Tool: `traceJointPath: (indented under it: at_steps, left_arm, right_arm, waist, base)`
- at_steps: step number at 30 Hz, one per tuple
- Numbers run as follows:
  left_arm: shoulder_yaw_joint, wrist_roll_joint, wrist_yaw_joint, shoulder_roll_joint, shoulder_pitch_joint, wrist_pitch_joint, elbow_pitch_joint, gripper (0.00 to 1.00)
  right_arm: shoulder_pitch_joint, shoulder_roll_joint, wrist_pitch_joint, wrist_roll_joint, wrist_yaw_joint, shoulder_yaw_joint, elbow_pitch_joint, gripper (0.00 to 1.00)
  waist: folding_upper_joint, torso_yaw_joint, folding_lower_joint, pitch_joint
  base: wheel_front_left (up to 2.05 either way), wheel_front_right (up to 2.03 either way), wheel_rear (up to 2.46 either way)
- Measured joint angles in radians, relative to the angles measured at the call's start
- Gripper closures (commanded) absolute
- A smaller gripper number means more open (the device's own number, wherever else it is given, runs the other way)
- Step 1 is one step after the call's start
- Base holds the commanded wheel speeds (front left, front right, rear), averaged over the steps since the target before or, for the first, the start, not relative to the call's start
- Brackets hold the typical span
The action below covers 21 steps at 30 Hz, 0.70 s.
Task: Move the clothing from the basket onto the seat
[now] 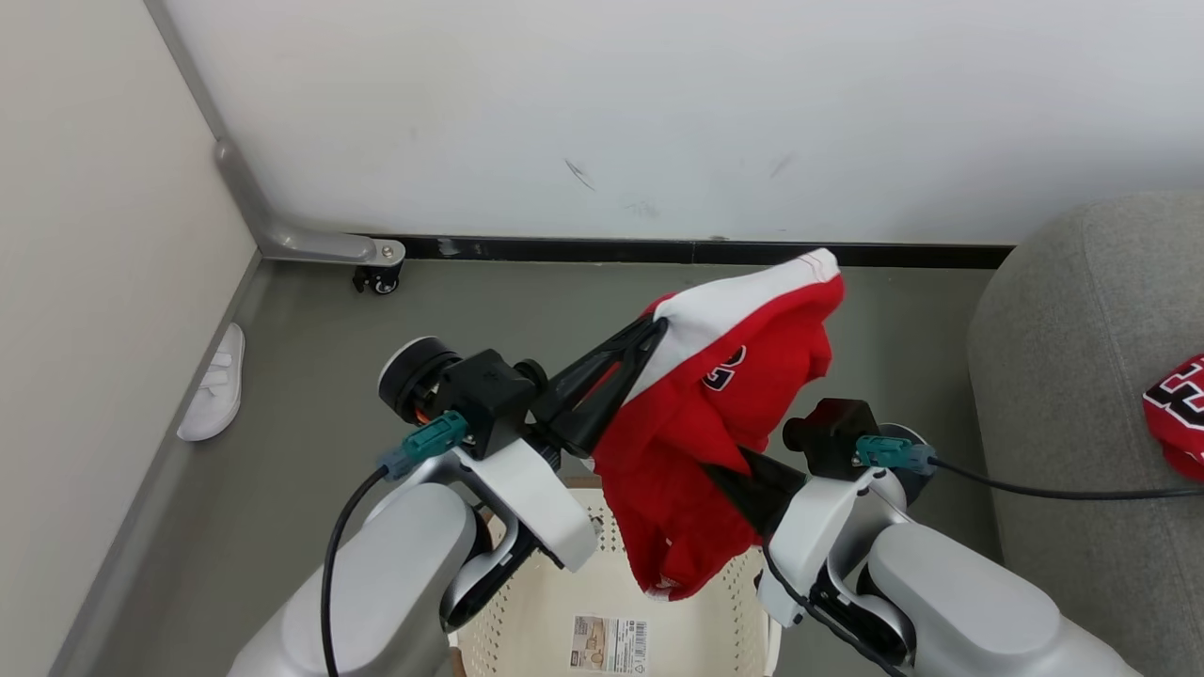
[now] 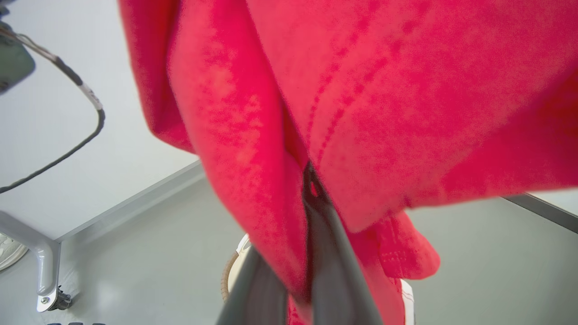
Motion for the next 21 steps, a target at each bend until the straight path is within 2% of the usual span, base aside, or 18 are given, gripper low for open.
traceJointPath:
  at_steps: [18,19,21]
  left_arm:
    - [0.006,-0.005,0.001,0.049,0.07,-0.01,0.018,1.0]
    - [0.006,-0.005,0.001,0.052,0.075,-0.01,0.016,0.97]
    - [0.006,-0.004,0.001,0.057,0.088,-0.016,0.012,0.6]
  right_arm:
    - [0.018,-0.04,0.0,-0.03,0.0,-0.223,-0.094,1.0]
    - [0.026,-0.042,0.0,-0.036,0.0,-0.236,-0.098,1.0]
    - [0.041,-0.049,0.0,-0.046,0.0,-0.257,-0.106,1.0]
  waist:
    - [0.0,-0.047,0.0,-0.005]
    - [-0.0001,-0.05,0.0,-0.007]
    - [0.0,-0.055,0.0,-0.009]
  base:
    - [0.0,0.0,0.0]
    - [0.0,0.0,0.0]
    - [0.0,0.0,0.0]
